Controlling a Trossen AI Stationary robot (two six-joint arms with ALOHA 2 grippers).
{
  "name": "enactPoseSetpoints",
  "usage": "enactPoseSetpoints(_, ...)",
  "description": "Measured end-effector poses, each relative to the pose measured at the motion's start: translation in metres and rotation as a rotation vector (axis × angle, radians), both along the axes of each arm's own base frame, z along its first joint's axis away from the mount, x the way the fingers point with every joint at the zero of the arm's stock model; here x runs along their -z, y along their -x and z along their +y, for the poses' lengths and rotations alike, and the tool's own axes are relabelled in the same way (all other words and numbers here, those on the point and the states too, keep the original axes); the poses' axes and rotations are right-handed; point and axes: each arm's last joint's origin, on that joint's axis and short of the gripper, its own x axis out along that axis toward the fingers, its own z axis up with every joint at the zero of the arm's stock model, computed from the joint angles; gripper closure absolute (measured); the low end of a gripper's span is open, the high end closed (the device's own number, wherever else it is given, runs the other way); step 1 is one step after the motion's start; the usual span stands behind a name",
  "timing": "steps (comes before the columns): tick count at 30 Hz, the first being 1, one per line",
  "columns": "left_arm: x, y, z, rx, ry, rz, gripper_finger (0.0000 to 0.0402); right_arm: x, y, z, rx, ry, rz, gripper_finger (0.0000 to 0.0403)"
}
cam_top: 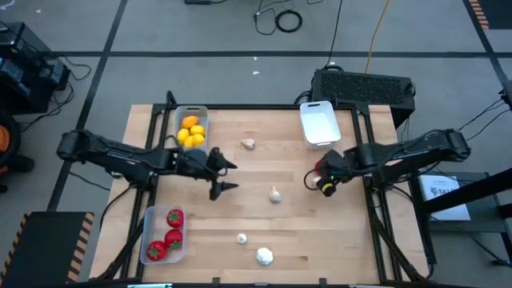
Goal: Sort produce into baskets
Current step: Put the red tomato into the transparent bin
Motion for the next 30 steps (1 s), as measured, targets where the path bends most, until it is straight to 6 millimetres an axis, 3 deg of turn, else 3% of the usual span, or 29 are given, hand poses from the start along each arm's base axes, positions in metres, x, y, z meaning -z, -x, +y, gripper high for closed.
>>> enactPoseSetpoints(6,0.02,-0.02,-0.003,0.007,-0.009,0.012,0.0049,0.028,0.007,-0.007,0.177,0.088,0.075,0.0018)
enactPoseSetpoints(17,0.026,-0.029,-0.003,0.032,-0.053,0.043,0.0049,0.026,0.002,-0.021,0.258,0.307,0.006,0.0018)
enactPoseSetpoints(25,0.026,-0.029,-0.003,0.032,-0.052,0.048,0.0049,0.024,-0.008,-0.032,0.236,0.332,-0.073,0.0018)
enactPoseSetpoints(30,0.026,-0.029,-0.003,0.034,-0.057,0.047,0.0049,0.035,-0.003,-0.038,0.344,0.325,-0.061,0.0018)
